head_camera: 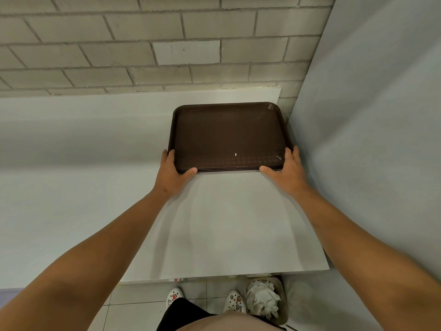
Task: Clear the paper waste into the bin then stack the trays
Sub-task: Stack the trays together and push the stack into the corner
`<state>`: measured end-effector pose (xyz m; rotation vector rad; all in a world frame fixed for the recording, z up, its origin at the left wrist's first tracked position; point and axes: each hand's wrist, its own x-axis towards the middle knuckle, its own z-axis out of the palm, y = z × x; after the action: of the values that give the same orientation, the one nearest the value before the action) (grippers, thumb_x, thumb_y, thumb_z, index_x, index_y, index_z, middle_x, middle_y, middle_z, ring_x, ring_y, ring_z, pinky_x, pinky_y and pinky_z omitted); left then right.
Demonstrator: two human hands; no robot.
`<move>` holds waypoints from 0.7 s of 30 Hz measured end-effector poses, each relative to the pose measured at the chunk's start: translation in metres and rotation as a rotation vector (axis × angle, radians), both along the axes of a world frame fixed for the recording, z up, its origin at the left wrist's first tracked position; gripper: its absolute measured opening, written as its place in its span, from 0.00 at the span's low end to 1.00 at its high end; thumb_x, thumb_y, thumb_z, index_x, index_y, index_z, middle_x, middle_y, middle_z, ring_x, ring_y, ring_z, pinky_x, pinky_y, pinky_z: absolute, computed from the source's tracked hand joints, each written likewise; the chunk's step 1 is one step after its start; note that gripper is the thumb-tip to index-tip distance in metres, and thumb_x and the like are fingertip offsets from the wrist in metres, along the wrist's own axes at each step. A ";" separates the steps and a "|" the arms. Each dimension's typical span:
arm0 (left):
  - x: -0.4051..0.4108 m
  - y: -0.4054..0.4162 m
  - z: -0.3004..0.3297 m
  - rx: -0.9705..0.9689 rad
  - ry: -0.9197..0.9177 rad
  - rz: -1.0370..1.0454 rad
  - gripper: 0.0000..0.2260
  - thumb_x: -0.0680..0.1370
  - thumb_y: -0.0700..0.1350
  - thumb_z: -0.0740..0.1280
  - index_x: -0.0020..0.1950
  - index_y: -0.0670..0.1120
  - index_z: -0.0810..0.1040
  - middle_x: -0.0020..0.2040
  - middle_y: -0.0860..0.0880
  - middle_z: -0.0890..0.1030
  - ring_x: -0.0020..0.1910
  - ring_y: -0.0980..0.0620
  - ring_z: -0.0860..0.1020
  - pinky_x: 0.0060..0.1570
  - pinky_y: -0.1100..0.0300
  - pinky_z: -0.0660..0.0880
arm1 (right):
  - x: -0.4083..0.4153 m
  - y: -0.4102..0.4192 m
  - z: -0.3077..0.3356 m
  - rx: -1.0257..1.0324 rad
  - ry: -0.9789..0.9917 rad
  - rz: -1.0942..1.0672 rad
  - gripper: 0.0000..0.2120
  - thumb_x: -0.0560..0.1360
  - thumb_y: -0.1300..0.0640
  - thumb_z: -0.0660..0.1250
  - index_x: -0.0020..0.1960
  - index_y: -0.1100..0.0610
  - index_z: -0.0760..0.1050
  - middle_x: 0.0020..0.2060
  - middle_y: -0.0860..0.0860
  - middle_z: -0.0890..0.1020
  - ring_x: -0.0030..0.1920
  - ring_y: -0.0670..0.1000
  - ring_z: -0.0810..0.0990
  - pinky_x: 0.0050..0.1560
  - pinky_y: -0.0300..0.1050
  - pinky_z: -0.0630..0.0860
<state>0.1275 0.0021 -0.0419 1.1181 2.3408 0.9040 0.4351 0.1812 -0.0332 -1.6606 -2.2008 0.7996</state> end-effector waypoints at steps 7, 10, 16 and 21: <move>0.003 -0.014 0.002 0.035 -0.005 -0.026 0.38 0.73 0.66 0.69 0.76 0.48 0.63 0.72 0.50 0.68 0.67 0.48 0.72 0.66 0.47 0.74 | 0.006 -0.011 -0.005 0.025 -0.029 0.003 0.46 0.74 0.35 0.68 0.81 0.59 0.56 0.82 0.53 0.45 0.80 0.59 0.56 0.76 0.55 0.63; 0.007 -0.015 0.008 0.076 0.025 -0.048 0.29 0.77 0.57 0.70 0.73 0.47 0.67 0.69 0.50 0.70 0.61 0.51 0.74 0.65 0.50 0.75 | 0.007 -0.015 -0.006 0.023 -0.040 0.000 0.42 0.77 0.38 0.67 0.80 0.61 0.58 0.82 0.51 0.44 0.78 0.58 0.62 0.72 0.53 0.67; 0.013 -0.013 0.013 0.059 0.053 -0.019 0.28 0.80 0.50 0.69 0.75 0.42 0.65 0.72 0.45 0.69 0.66 0.43 0.74 0.61 0.60 0.69 | 0.004 -0.013 0.001 0.042 -0.058 -0.038 0.35 0.80 0.43 0.66 0.78 0.63 0.62 0.82 0.54 0.48 0.75 0.59 0.67 0.68 0.52 0.70; 0.016 -0.015 0.022 0.033 0.042 -0.006 0.29 0.80 0.51 0.68 0.76 0.41 0.64 0.73 0.44 0.68 0.68 0.43 0.72 0.64 0.57 0.69 | 0.003 -0.014 0.003 0.039 -0.067 -0.033 0.34 0.80 0.43 0.66 0.78 0.62 0.63 0.82 0.54 0.48 0.75 0.60 0.67 0.69 0.53 0.71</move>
<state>0.1437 -0.0129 -0.0199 1.1672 2.3632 0.9285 0.4383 0.1669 -0.0305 -1.7241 -2.2128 0.6972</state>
